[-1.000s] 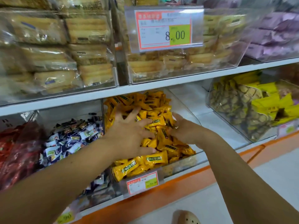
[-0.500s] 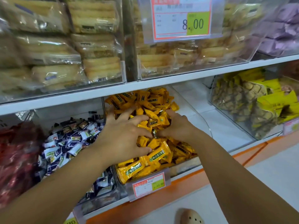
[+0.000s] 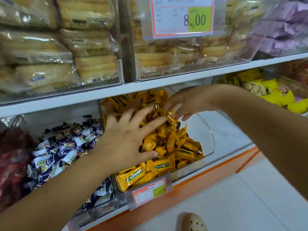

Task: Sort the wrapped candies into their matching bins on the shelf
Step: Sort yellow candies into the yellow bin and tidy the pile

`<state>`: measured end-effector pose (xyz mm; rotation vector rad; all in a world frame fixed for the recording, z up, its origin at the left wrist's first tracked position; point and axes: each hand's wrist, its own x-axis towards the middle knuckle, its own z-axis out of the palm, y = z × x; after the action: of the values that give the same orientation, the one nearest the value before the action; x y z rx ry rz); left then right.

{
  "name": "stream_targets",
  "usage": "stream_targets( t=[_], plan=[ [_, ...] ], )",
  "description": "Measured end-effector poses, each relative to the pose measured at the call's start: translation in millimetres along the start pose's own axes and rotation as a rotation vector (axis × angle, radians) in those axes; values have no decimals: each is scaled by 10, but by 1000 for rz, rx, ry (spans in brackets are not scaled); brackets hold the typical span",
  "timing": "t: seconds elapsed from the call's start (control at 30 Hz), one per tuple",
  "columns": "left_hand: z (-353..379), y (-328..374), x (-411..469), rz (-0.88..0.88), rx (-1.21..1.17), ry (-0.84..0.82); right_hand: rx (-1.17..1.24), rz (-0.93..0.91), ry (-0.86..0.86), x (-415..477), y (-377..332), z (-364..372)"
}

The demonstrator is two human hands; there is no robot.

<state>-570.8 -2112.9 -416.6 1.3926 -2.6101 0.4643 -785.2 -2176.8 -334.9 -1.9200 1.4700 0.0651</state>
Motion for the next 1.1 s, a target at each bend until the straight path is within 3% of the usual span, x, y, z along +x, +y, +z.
stream_targets(
  t=[0.13, 0.33, 0.57, 0.77, 0.9, 1.1],
  plan=[
    [-28, 37, 91, 228, 13, -65, -346, 161, -60, -97, -5, 29],
    [4, 198, 155, 236, 1, -256, -316, 240, 19, 115, 34, 525],
    [-32, -58, -59, 182, -43, -267, 167, 333, 22, 218, 345, 597],
    [-43, -14, -107, 119, -94, -234, 262, 278, 79, 239, 444, 916],
    [-28, -28, -101, 103, -130, -232, 617, 293, 103, 351, 469, 909],
    [-15, -13, -87, 99, -159, -210, 607, 283, 221, 398, 444, 947]
  ],
)
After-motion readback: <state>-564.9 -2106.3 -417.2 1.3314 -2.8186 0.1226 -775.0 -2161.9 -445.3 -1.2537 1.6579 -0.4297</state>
